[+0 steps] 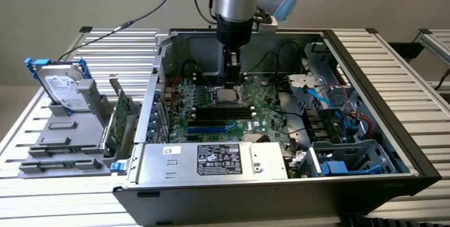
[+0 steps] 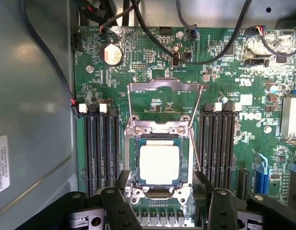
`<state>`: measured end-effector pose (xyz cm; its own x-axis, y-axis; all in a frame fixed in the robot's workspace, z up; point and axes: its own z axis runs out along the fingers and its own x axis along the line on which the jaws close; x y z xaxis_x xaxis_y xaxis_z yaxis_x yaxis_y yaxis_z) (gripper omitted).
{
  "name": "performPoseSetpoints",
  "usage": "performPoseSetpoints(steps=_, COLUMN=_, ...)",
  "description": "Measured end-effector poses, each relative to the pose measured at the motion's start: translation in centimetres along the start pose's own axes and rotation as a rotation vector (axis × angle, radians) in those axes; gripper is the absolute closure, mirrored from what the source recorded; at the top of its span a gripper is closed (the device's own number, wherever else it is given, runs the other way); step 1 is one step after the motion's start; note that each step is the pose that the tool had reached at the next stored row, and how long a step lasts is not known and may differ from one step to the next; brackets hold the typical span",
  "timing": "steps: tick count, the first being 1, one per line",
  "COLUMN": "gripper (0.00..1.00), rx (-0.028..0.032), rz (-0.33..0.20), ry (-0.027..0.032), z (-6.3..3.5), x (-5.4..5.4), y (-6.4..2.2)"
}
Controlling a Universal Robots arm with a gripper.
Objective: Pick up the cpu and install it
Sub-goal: 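Place the cpu into insertion slot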
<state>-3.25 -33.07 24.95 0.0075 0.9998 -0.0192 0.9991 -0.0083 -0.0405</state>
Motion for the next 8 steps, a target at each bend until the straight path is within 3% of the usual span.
performPoseSetpoints(steps=8, gripper=0.39, rx=0.0000, rz=0.000, ry=0.0044, z=-2.48, x=0.0, y=-0.01)
